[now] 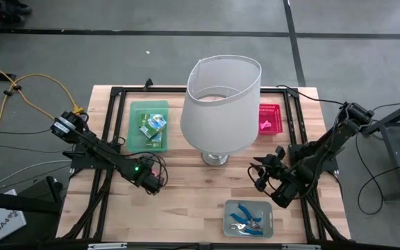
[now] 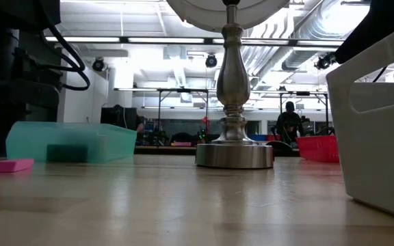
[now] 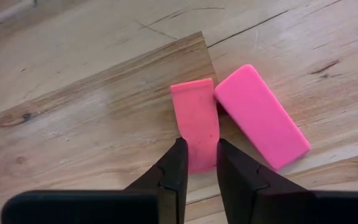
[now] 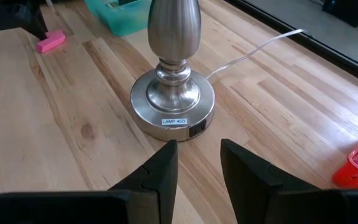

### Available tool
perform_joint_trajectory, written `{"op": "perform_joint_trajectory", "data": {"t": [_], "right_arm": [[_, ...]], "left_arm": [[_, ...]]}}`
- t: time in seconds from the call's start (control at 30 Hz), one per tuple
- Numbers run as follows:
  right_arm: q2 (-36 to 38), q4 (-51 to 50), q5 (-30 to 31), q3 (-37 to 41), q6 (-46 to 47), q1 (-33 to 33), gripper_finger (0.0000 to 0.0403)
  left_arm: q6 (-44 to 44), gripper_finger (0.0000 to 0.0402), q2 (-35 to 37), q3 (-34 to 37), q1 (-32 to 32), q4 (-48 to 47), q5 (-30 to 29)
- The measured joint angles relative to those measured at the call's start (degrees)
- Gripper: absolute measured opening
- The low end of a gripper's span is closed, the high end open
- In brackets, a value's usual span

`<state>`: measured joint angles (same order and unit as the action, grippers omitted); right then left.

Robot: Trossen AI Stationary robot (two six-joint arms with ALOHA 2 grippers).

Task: Pick & Place School Supplies
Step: Put the pink eraser into the red bin

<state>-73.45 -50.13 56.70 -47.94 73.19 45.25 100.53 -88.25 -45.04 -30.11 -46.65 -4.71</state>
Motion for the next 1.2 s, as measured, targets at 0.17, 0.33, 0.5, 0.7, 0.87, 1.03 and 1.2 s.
{"op": "perform_joint_trajectory", "data": {"t": [0.17, 0.33, 0.5, 0.7, 0.87, 1.03, 1.2], "right_arm": [[0.0, 0.0, -0.1, 0.0, 0.0, 0.0, 0.0113], [0.0, 0.0, -0.1, 0.0, 0.0, 0.0, 0.0113], [0.0, 0.0, -0.1, 0.0, 0.0, 0.0, 0.0113], [0.0, 0.0, -0.1, 0.0, 0.0, 0.0, 0.0113], [0.0, 0.0, -0.2, 0.0, 0.0, 0.0, 0.0113], [0.0, 0.0, -0.3, 0.0, -0.2, 0.0, 0.0113], [0.0, 0.0, -0.3, 0.0, -0.2, 0.0, 0.0113]], "left_arm": [[-2.5, 0.0061, 0.0, 0.0, 0.0, -0.7, 0.0], [-3.2, 0.0061, 0.0, 0.0, -0.1, -1.0, -1.4], [-3.2, 0.0061, -0.1, 0.0, -0.1, -2.7, -2.9], [1.5, 0.0061, -0.2, -0.1, 0.0, -8.8, -5.1], [3.0, 0.0061, 0.2, -0.4, 0.0, -8.9, -6.4], [1.5, 0.005, 0.7, -3.6, -0.8, -9.6, -10.2], [-2.0, 0.0032, 1.0, -9.4, -2.0, -12.5, -14.6]]}}
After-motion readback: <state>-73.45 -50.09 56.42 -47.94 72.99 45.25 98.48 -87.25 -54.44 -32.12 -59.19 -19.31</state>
